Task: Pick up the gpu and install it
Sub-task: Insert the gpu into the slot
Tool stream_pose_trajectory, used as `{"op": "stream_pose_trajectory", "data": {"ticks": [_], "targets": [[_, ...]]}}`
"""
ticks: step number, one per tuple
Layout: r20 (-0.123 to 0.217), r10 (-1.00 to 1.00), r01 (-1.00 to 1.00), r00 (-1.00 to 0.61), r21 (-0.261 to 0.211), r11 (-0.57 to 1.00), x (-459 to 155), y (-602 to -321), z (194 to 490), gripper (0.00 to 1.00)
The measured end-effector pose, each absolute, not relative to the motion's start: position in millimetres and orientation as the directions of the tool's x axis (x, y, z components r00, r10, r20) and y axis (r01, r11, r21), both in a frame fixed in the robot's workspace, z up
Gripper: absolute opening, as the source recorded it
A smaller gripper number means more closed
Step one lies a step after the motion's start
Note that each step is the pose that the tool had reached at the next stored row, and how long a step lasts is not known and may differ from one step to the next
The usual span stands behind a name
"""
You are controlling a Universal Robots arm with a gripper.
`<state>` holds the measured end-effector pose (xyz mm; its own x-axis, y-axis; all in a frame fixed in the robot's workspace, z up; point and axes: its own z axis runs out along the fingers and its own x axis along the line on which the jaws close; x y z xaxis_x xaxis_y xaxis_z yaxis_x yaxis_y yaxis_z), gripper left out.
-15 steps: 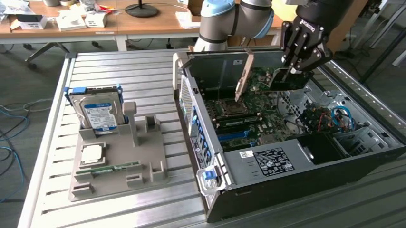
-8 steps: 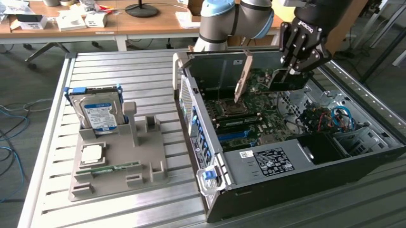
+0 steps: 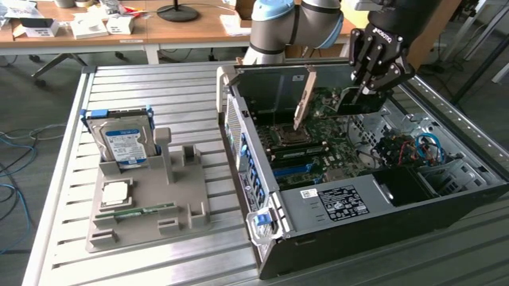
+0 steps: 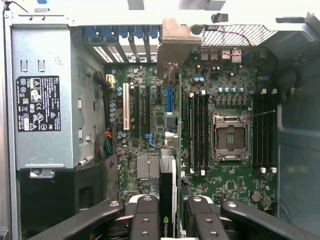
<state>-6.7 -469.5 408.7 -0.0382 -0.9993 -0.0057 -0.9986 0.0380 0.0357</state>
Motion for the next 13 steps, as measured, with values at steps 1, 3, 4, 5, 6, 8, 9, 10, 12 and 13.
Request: {"op": "stream_pose_trajectory", "data": {"ticks": [1,3,4,5,6,8,9,10,12,13], "targets": [[-0.006,-0.999,-0.999,-0.038,0.036,0.038,-6.7,-469.4,408.1,0.26],[-0.006,-0.999,-0.999,-0.038,0.036,0.038,-6.8,-469.5,406.9,0.26],[-0.006,-0.999,-0.999,-0.038,0.036,0.038,-6.9,-469.5,406.1,0.26],[-0.006,-0.999,-0.999,-0.038,0.036,0.038,-7.0,-469.5,405.2,0.26],[-0.006,-0.999,-0.999,-0.038,0.036,0.038,-7.0,-469.5,404.3,0.26],[-0.006,-0.999,-0.999,-0.038,0.036,0.038,-7.1,-469.5,402.5,0.26],[-0.006,-0.999,-0.999,-0.038,0.036,0.038,-7.2,-469.5,401.7,0.26],[-0.005,-0.999,-0.999,-0.038,0.036,0.038,-7.2,-469.5,401.4,0.26],[-0.005,-0.999,-0.999,-0.038,0.036,0.038,-7.2,-469.5,401.4,0.26],[-0.005,-0.999,-0.999,-0.038,0.036,0.038,-7.2,-469.5,401.4,0.26]]}}
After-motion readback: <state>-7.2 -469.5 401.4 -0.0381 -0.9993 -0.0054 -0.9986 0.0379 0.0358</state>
